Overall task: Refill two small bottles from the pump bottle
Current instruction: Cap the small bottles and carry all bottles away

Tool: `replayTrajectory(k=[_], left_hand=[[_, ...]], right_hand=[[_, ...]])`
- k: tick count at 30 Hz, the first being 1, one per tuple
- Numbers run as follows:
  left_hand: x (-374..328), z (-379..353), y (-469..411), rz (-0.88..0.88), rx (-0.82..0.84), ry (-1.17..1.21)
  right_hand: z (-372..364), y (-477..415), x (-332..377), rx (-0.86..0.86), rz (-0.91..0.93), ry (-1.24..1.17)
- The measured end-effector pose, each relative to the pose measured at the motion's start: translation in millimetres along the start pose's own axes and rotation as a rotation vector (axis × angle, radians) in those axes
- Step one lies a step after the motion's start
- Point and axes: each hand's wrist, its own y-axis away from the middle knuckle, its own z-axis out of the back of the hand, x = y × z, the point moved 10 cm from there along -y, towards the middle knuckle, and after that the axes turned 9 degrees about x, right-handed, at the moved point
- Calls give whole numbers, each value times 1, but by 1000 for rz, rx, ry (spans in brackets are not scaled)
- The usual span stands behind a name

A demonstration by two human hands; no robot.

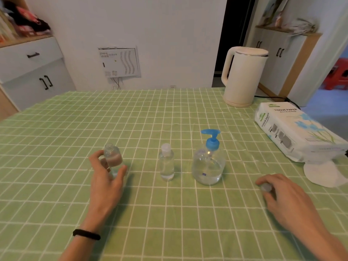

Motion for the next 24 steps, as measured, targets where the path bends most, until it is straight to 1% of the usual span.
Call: replayTrajectory(k=[4,7,9,12,15,20,24], left_hand=[[2,7,-3,14,-2,41],[-4,6,9,-20,31,71],[-9,4,20,-46,56,134],[-22,-7,37,-101,123,218],[-36,-29,55,-156,215,253],[-56,-69,77,-217,351,183],[-67,-86,85,-262,412,128]], right_hand=[[3,3,6,-17,40,-65],[3,6,18,10,103,-177],[3,9,28,35,146,-249],[6,13,43,54,179,-396],[6,20,66,111,236,-600],[17,34,111,171,371,-813],[31,44,129,180,449,-869]])
